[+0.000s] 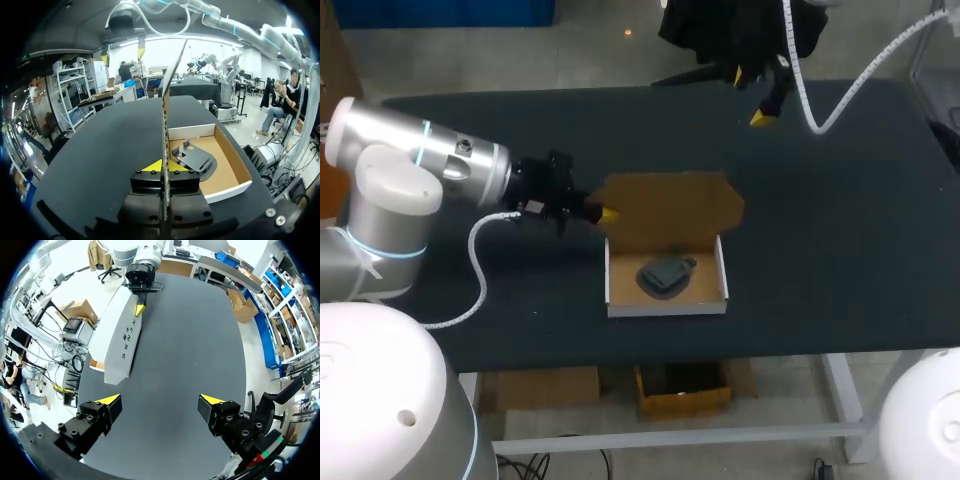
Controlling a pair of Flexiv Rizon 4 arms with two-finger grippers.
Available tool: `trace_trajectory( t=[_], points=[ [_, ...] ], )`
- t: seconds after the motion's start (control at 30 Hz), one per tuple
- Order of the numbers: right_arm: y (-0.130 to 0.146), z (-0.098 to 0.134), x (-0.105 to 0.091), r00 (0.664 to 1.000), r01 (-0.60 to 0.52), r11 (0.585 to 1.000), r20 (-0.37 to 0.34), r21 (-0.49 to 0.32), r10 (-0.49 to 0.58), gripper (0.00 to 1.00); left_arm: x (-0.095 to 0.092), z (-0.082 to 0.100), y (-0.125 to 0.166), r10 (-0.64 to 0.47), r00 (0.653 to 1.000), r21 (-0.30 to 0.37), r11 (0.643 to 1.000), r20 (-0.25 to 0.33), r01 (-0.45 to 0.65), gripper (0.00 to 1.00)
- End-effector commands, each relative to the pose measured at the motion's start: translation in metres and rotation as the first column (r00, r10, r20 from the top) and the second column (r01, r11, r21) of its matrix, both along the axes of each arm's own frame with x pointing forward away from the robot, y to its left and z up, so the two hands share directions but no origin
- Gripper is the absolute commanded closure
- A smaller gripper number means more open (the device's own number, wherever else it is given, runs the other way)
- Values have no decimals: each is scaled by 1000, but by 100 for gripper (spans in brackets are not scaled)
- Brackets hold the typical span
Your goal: Assemble the packaging by folding the flat box into shape, placing the metal phone stand inside, and closing the box properly
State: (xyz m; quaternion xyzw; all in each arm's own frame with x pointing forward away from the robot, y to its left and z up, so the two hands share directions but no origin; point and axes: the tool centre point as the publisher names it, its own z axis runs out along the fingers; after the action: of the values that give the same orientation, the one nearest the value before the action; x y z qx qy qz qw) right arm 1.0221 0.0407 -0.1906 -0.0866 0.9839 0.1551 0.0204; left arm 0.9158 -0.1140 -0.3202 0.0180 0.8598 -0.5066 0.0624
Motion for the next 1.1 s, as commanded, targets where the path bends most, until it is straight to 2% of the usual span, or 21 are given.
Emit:
trace_trajectory(
  t=[0.03,0.33,0.63,0.83,1.1],
  points=[
    [0,1,1,1000,-1,1000,-5,-2,1,0,3,-1,0,-7,1000,-1,1000,5,7,100],
    [3,1,3,1000,-1,1000,-4,-3,1,0,1,-1,1,-9,1000,-1,1000,10,9,100],
    [16,6,8,1000,-2,1000,13,-22,2,0,1,-1,1,-9,1000,-1,1000,10,9,100],
    [33,12,11,1000,-7,1000,18,-29,8,0,1,-1,1,-9,1000,-1,1000,10,9,100],
    [61,20,16,999,-41,997,-10,-59,41,0,1,-1,1,-9,1000,-1,1000,10,9,100]
  ],
)
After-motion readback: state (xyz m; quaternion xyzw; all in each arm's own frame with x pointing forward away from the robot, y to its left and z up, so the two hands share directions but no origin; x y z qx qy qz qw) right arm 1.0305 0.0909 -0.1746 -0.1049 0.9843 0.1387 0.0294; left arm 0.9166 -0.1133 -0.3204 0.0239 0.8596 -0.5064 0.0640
